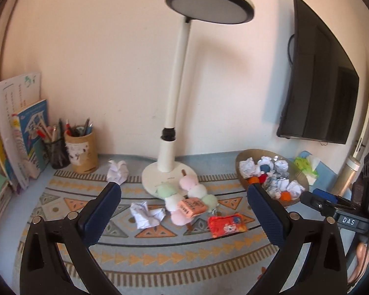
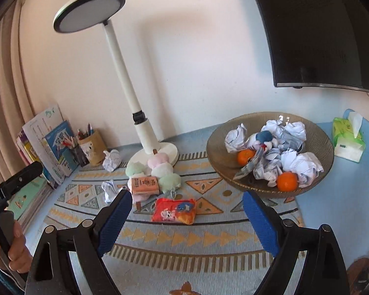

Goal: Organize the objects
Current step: 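Move both tools back toward the grid paper and red snack-bag plush, then grasp the grid paper with the left tool while the right grasps the red plush bag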

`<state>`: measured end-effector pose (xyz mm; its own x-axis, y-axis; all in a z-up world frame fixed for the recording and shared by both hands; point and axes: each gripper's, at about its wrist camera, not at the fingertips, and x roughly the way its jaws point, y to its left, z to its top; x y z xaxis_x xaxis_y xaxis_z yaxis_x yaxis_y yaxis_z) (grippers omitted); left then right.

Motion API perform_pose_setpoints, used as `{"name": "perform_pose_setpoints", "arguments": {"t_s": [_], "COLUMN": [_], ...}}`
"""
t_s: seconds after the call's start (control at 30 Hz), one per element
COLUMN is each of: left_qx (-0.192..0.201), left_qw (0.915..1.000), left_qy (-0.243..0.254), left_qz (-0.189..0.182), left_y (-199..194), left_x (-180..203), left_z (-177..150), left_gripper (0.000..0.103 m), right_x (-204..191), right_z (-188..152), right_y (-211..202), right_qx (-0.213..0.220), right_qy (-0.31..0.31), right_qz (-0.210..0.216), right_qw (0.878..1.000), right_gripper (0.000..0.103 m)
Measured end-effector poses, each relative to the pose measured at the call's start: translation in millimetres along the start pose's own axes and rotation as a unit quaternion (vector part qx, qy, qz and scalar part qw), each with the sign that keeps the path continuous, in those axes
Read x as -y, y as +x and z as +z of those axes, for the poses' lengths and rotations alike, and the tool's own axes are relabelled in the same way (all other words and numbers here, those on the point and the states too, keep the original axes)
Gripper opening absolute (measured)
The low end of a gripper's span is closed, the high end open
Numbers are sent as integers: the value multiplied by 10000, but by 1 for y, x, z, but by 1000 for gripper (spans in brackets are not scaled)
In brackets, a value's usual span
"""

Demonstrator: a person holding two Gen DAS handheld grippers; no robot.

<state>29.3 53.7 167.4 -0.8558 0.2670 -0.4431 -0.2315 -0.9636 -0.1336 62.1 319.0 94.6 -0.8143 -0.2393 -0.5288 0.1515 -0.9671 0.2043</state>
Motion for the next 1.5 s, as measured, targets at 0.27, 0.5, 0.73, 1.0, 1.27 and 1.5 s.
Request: {"name": "perform_pose_setpoints", "arguments": {"t_s": [0.27,0.5,0.73,1.0,1.27,1.5], "left_qx": [-902,-953,-933,-1574,-1896,-2123], "left_qw": [9912,9903,9920,9865,9803,9739], "left_qy": [-690,-737,-371,-313,-450,-794], "left_qz": [681,691,759,311,327,-74], "left_y": [49,50,49,69,154,191], "left_x": [-75,-74,-60,-65,-77,-79], "left_z": [-94,-103,-103,-87,-46,-58], "left_gripper": [102,102,102,102,92,59], "right_x": [1,-14,-17,-8,12,-17], "right_z": [-55,-60,-61,-20,2,-21], "right_y": [50,58,60,77,158,161], "right_qx": [-580,-687,-760,-1313,-1651,-2209], "right_qy": [-106,-503,-628,-408,-78,-164], "right_qz": [-135,-490,-474,544,501,1221], "right_qw": [9982,9952,9940,9890,9850,9675], "right_gripper": [92,102,102,103,103,95]}}
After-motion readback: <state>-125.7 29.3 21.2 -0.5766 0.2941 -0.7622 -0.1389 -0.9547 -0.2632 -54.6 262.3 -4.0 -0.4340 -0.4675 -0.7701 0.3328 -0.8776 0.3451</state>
